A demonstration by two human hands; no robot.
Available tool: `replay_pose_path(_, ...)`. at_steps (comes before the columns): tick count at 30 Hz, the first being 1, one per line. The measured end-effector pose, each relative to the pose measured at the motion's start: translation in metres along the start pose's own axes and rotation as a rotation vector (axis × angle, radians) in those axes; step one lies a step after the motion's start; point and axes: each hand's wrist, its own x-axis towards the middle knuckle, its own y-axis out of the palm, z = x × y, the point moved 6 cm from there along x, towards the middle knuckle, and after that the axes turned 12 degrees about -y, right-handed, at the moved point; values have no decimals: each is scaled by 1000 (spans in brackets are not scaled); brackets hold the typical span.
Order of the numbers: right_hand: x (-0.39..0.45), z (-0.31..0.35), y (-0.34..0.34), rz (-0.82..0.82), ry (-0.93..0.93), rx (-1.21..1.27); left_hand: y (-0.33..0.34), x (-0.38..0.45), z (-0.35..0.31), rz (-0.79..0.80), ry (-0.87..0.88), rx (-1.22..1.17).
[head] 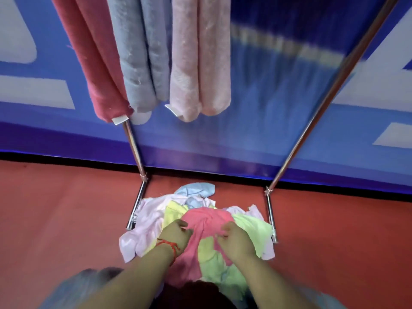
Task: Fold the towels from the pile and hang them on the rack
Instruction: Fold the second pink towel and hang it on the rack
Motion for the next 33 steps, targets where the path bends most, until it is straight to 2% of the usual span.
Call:
replay_pose_path(5,25,-39,35,107,77,-61,34,44,32,43,-92,124)
replay_pose_path(10,52,-50,57,141,101,-45,61,70,26,70,-72,167)
replay_pose_path(18,88,-96,87,199,190,-82,93,117,45,82,-106,126)
replay_pose_path(25,112,-127,106,157,228,96,142,147,80,183,-299,92)
replay_pose_path(29,117,-138,129,153,316,267,159,155,85,172,-333,23)
replay_pose_path(33,124,-144,138,48,341,252,177,162,74,218,-324,-243)
